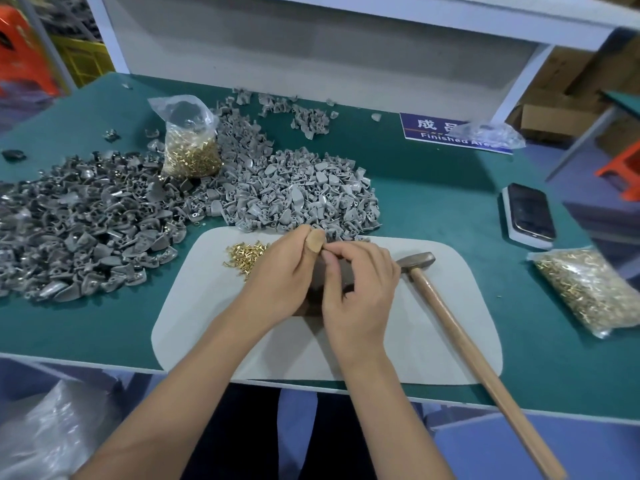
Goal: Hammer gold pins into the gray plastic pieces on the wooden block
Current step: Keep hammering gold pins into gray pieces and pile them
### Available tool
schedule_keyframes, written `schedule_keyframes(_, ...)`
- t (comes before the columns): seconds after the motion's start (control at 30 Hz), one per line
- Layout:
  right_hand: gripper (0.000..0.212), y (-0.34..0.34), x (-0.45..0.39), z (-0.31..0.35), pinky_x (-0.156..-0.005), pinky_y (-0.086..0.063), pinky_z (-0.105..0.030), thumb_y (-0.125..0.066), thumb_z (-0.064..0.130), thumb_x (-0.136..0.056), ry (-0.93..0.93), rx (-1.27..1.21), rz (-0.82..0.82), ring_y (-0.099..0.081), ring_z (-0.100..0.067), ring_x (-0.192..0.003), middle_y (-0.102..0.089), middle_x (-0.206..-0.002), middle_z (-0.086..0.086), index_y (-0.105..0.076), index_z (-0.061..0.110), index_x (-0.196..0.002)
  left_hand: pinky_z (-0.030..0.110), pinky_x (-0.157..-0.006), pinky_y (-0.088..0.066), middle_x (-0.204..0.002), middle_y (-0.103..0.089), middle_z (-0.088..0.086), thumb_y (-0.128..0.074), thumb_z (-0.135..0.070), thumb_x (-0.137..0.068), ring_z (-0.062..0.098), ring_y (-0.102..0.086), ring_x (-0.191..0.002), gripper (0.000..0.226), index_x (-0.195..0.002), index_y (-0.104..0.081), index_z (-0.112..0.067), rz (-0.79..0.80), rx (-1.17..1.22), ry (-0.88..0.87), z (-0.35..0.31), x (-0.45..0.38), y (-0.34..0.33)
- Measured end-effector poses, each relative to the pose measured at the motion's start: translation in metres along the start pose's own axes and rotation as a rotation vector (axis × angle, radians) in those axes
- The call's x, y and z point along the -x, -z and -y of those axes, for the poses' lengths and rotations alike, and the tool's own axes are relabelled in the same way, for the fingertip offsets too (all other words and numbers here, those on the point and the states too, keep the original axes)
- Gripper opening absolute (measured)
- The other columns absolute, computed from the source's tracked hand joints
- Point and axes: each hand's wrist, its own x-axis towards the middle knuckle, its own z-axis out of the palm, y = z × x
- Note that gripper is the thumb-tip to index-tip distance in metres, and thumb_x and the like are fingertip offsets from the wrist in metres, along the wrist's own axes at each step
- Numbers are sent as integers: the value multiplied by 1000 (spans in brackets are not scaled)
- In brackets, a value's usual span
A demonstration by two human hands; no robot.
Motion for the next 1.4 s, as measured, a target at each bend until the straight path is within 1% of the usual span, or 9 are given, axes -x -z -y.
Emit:
schedule_keyframes(0.2,6,0,-2,-7,-90,-33,-32,-63,25,-95,-289,229,-127,-57,-18,-97,-65,-98,10,-67,21,-99,23,-68,-42,-96,-61,-21,-50,-36,-103,-3,-54,-86,12,-97,-61,-34,15,-278,31,26,-28,13)
schedule_keyframes(0.37,5,-2,-3,-11,-84,-40,-32,-64,21,-94,-320,239,-44,-53,-20,-93,-64,-96,7,-67,19,-98,29,-68,-42,-96,-64,-21,-67,-37,-95,4,-58,-87,7,-100,-66,-40,167,-466,55,25,-60,23)
schedule_keyframes(0.5,5,-2,-3,-10,-83,-39,-32,-65,21,-94,-329,236,-43,-52,-19,-93,-65,-96,7,-68,19,-98,28,-66,-36,-96,-66,-20,-75,-48,-86,6,-59,-89,19,-102,-69,-40,295,-608,40,15,-77,18)
schedule_keyframes(0.73,5,-2,-3,-9,-84,-43,-37,-66,19,-93,-335,219,-38,-53,-22,-93,-66,-96,6,-69,18,-98,28,-63,-36,-92,-67,-17,-72,-42,-88,11,-63,-90,7,-93,-69,-39,317,-726,58,6,-81,14)
schedule_keyframes(0.83,5,-1,-4,-9,-84,-43,-37,-66,19,-94,-328,218,-41,-53,-22,-93,-66,-96,6,-69,18,-98,28,-63,-41,-94,-63,-16,-67,-35,-90,8,-60,-84,4,-88,-64,-36,205,-528,59,4,-72,16)
schedule_keyframes(0.97,4,0,-5,-8,-83,-39,-34,-67,17,-94,-328,211,-55,-54,-23,-92,-66,-95,4,-69,16,-97,11,-70,-44,-89,-66,-12,-66,-29,-94,-1,-61,-82,6,-95,-60,-28,29,-70,101,-9,-49,15)
schedule_keyframes(1.1,4,1,-5,-8,-83,-39,-35,-67,17,-94,-340,185,-65,-53,-25,-91,-66,-95,3,-68,14,-96,37,-84,-56,-89,-74,-5,-68,-23,-95,10,-72,-84,9,-103,-64,-24,-60,347,266,-18,-18,8)
schedule_keyframes(1.3,5,3,-4,-8,-84,-41,-37,-66,17,-94,-336,152,-61,-53,-25,-92,-67,-95,1,-68,13,-96,44,-84,-59,-83,-76,-3,-70,-21,-92,15,-72,-85,6,-95,-66,-23,-132,302,176,-21,5,4)
schedule_keyframes(1.4,5,4,-4,-6,-85,-40,-37,-66,16,-95,-340,132,-62,-53,-25,-92,-67,-96,1,-68,12,-97,39,-73,-60,-77,-74,0,-71,-25,-94,12,-73,-76,4,-96,-68,-23,-146,343,184,-24,2,3)
